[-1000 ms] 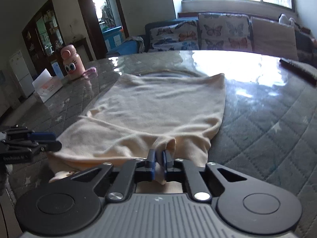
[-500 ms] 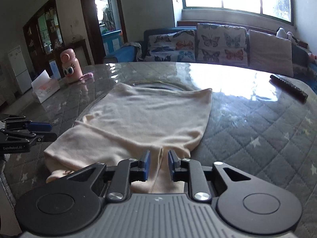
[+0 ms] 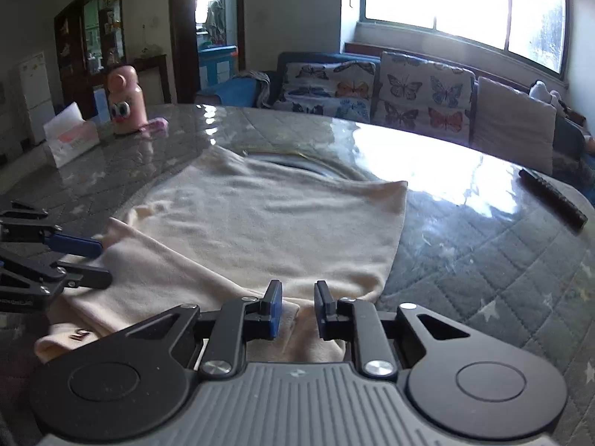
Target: Fold clothes
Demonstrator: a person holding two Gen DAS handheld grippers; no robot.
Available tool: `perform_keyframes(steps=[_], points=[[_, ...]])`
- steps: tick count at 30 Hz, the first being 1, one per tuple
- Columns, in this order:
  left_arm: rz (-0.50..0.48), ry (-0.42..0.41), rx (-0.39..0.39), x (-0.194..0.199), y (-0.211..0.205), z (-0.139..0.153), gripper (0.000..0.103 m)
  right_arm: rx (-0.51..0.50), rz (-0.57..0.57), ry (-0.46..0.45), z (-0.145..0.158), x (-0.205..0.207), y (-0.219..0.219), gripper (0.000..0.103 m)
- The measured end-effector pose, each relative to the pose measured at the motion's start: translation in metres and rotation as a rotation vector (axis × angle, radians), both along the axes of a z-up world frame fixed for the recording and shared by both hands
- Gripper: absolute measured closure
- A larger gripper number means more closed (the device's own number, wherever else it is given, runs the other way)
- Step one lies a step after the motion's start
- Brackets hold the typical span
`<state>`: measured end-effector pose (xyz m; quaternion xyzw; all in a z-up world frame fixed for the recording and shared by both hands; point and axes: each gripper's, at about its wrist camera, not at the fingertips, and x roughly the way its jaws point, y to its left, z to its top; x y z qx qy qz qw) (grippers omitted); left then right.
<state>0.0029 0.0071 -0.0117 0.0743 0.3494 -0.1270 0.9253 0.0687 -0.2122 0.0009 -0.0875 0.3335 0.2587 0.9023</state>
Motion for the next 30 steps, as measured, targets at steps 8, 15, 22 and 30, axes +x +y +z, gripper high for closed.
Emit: perform_keyframes(steps=[8,15,22,30], points=[[-0.037,-0.006,0.041,-0.018,0.004,0.004,0.065,-0.068,0.123,0.037,0.001,-0.034,0.0,0.086],[-0.163,-0.052,0.115,-0.053,0.003,0.014,0.058,-0.099,0.148,0.017,0.003,-0.048,-0.003,0.086],[-0.281,-0.104,0.217,-0.07,-0.021,-0.001,0.053,-0.114,0.198,0.041,-0.006,-0.05,0.005,0.083],[-0.349,-0.18,0.291,-0.074,-0.031,-0.01,0.053,-0.153,0.225,0.006,0.01,-0.068,-0.008,0.066]])
